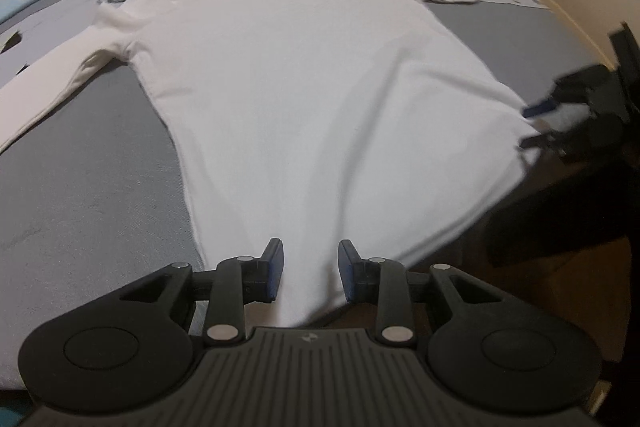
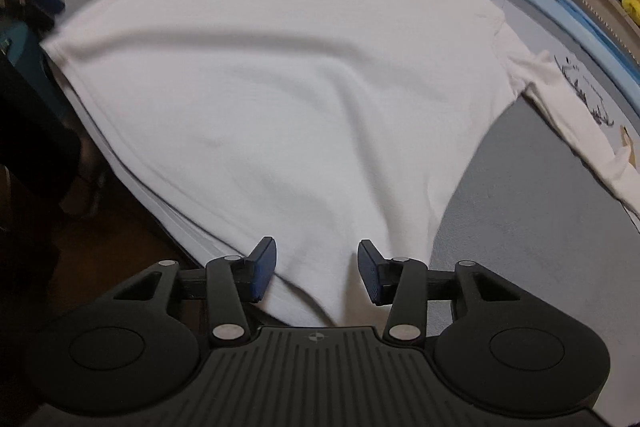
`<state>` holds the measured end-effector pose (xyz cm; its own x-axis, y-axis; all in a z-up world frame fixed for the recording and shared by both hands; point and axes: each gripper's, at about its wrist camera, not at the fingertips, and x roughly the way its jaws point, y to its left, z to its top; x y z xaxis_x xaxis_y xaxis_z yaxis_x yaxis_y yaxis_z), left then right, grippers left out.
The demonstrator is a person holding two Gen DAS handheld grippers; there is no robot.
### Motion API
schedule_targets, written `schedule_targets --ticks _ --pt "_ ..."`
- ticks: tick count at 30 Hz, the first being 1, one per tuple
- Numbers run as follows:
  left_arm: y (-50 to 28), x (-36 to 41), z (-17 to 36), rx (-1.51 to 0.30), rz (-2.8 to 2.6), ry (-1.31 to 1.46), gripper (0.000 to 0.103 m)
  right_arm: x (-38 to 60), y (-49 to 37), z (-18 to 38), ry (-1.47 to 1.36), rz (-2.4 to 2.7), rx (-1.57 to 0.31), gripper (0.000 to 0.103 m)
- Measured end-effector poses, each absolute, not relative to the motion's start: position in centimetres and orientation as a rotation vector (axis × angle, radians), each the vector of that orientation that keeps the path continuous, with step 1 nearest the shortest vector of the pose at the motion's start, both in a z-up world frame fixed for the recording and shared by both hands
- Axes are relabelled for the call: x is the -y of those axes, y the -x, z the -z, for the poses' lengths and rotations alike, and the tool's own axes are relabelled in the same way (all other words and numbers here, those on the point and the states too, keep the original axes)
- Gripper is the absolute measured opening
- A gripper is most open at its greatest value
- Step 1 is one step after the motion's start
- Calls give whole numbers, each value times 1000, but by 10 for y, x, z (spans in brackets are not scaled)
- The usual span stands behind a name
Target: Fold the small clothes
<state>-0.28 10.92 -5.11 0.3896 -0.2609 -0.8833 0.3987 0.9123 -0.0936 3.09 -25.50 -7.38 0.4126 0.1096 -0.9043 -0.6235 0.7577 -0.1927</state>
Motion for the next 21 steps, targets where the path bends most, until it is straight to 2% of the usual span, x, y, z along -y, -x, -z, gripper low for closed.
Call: schedule_targets --ticks 1,2,4,10,14,16,17,21 --pt "-2 -110 54 -1100 403 -144 33 254 -34 76 559 -497 -1072 20" --pt "-4 -109 57 -1108 381 -146 33 258 -30 77 548 -510 -1085 7" --pt "-12 -111 59 -1123 341 -143 33 260 -26 71 528 -552 -1064 4" --pt "-26 -117 66 -1187 325 -106 33 279 -20 67 463 -566 -1089 4" --pt "-27 -116 92 -1307 257 -246 31 288 -26 64 439 -490 -1090 5" --pt "-25 -113 93 -1305 269 -287 31 290 -28 60 428 -464 -1068 10" --pt "-24 -114 92 -1306 269 -284 31 291 -30 57 418 -449 -1059 17" --pt "-27 -124 79 -1251 252 -194 31 298 -37 43 319 -445 -1009 30"
